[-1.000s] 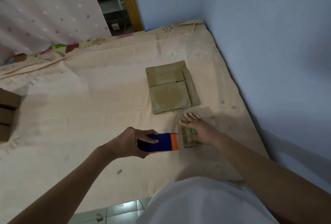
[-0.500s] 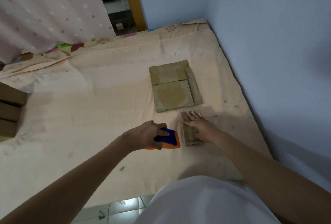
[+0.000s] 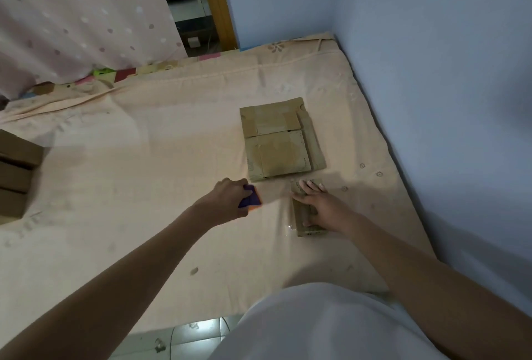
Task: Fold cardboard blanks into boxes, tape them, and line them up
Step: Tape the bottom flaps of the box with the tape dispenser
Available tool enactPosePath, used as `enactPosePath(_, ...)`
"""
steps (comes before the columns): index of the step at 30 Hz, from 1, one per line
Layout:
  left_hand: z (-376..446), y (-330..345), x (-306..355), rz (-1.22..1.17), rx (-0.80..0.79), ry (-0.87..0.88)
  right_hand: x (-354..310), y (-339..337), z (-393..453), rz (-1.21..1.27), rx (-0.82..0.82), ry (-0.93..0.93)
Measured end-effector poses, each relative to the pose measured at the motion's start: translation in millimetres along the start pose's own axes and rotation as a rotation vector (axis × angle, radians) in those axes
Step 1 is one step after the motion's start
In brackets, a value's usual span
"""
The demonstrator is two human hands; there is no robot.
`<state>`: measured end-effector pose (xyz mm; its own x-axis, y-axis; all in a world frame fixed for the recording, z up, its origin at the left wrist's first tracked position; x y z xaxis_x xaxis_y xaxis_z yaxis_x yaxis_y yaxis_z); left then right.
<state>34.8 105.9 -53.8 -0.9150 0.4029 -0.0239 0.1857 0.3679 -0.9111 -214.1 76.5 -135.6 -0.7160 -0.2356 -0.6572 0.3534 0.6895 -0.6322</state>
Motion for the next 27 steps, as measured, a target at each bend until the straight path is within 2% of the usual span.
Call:
enactPosePath(2,-2.2,15.6,-3.7,-0.031,0.076,-0.088,0.2,0.0,-0.6,0.016,-0.001,0.005)
enactPosePath(5,-3.4,64.4,9.6,-0.035,0.06,-0.087,-0.6,0.0,-1.0,0.028,-0.016,0.015)
enactPosePath(10,-16.9,125.3,57.1,-0.285,0.014,-0.178,-8.2,-3.7,-1.2,0.018,-0.021,0.034)
enactPosePath(13,-17.5,126.6,87.1,-0.317,0.03,-0.186,-8.8,-3.4,-2.9,0.012,-0.027,0.049)
enactPosePath(16,-12.5,107.8,98.2,-0.359,0.111,-0.408,-10.0,-4.6,-3.4,0.022,-0.019,0.051)
enactPosePath(18,-12.0,89.3,102.8,-0.741,0.181,-0.655,-10.4,-4.0,-2.9,0.016,-0.021,0.051)
enactPosePath(20,-9.5,81.5,111.7,-1.317,0.14,-0.828,-10.1,-3.3,-2.3,0.011,-0.024,0.053)
enactPosePath(21,-6.6,81.6,116.3,-1.525,0.082,-0.879,-10.0,-3.3,-2.6,0.01,-0.027,0.056)
enactPosePath(24,-5.5,86.2,128.3,-1.769,-0.12,-0.923,-10.3,-4.0,-3.0,0.018,-0.027,0.063)
enactPosePath(27,-3.2,91.2,129.1,-1.836,-0.121,-0.98,-9.3,-3.8,-2.0,0.028,-0.021,0.068)
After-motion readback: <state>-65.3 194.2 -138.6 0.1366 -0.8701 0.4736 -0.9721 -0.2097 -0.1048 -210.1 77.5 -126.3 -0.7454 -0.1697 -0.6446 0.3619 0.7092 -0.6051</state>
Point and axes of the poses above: each hand's wrist, its own z-axis towards the middle knuckle, its own y-axis out of the palm, x = y × z, the point moved 4 cm from there along z, towards the middle knuckle, and after that the axes turned 12 degrees about z, right-handed, at the moved point
